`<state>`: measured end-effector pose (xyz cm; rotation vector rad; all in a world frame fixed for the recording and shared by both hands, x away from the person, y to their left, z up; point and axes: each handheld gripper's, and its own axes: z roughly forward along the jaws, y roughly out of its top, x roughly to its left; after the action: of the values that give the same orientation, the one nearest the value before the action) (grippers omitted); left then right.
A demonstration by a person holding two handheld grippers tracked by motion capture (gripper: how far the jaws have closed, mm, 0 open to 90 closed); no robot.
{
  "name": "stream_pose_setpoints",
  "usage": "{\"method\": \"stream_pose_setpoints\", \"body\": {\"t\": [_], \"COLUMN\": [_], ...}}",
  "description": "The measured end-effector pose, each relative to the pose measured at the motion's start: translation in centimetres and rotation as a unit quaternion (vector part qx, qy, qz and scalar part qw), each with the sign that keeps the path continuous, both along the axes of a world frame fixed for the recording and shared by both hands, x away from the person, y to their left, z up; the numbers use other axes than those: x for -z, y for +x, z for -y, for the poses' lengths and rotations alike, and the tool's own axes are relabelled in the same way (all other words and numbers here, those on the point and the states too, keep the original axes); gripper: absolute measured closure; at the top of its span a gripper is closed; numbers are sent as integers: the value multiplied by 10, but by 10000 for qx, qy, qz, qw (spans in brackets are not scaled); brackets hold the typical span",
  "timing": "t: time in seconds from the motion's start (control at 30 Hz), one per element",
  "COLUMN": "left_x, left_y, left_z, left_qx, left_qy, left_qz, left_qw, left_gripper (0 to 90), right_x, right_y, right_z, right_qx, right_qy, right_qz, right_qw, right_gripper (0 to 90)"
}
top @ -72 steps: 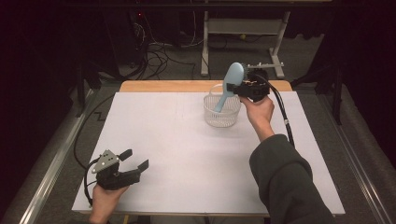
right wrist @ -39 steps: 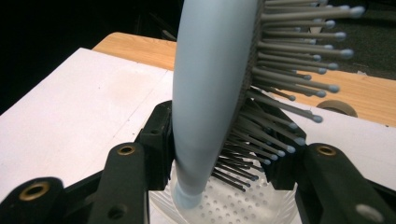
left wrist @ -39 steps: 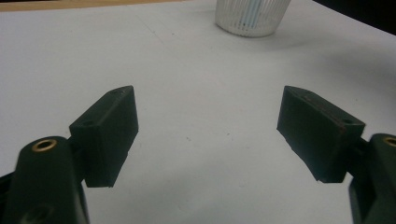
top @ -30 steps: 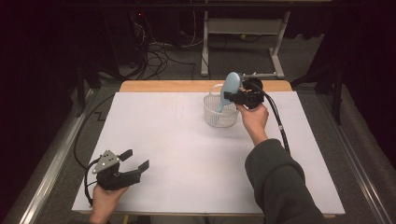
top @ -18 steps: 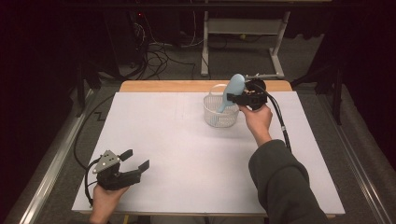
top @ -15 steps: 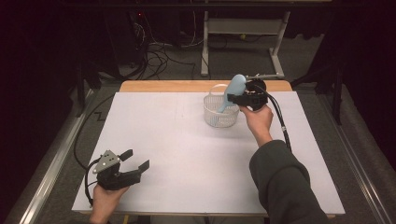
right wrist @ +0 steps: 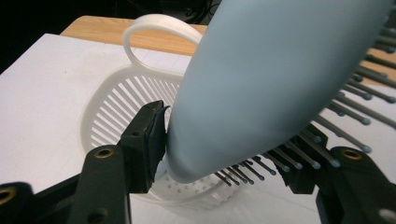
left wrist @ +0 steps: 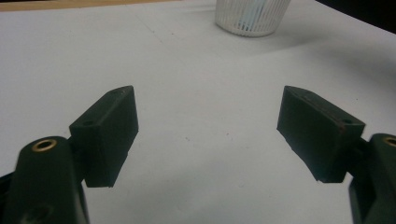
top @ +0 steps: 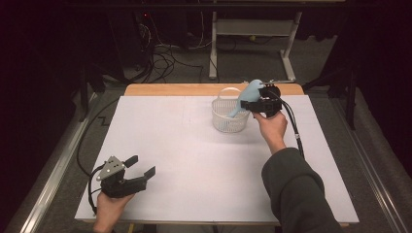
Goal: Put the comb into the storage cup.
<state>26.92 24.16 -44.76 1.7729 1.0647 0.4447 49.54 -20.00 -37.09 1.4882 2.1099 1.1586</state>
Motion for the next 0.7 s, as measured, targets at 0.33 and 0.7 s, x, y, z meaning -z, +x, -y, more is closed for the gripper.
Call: {"method": "stream_pose_setpoints", "body": {"t": [0.33, 0.7], "left_x": [0, 0], "left_y": [0, 0], "left_z": [0, 0], "left_qx": [-2, -1], "left_qy": [7, 5], "left_qz": [5, 4], "left_qw": [10000, 10000], "left_gripper": [199, 199], "right_x": [6, 5], "right_y": [2, 0], "right_z": [5, 9], "right_qx": [36, -28], "right_qy": [23, 10], "right_qz": [-134, -138], "right_qw": [9999, 9999], "right_gripper": [372, 338]}}
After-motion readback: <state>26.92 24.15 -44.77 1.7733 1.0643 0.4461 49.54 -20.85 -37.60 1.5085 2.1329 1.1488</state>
